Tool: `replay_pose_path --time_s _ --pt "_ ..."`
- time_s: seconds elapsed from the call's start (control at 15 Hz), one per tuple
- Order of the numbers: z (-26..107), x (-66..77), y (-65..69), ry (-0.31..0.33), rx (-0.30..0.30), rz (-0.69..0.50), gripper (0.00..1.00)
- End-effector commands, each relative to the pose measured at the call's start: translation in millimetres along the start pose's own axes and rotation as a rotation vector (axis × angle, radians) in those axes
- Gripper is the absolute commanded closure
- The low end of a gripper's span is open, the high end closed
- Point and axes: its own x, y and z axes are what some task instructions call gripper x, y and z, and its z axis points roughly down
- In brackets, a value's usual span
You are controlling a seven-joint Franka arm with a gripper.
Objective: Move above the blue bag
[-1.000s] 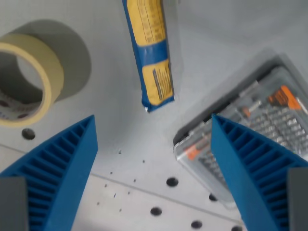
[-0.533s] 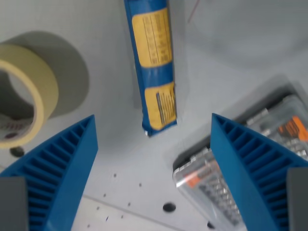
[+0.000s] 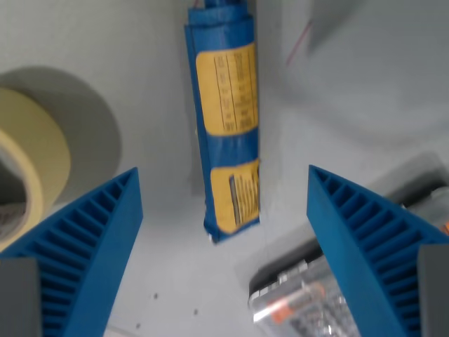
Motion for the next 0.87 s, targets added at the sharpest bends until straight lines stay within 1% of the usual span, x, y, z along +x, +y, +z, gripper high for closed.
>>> replay_pose_path --time_s 0.07,0.2,0.4,0.87 --pt "11.9 5.1 -0.3 0.026 -0.049 -0.062 0.0" --pt "19.4 7.0 -0.3 0.024 -0.049 -0.06 0.0" --pt "26.1 8.8 -0.3 0.02 -0.046 -0.056 0.0" --pt "30.0 9.8 -0.6 0.017 -0.043 -0.046 0.0"
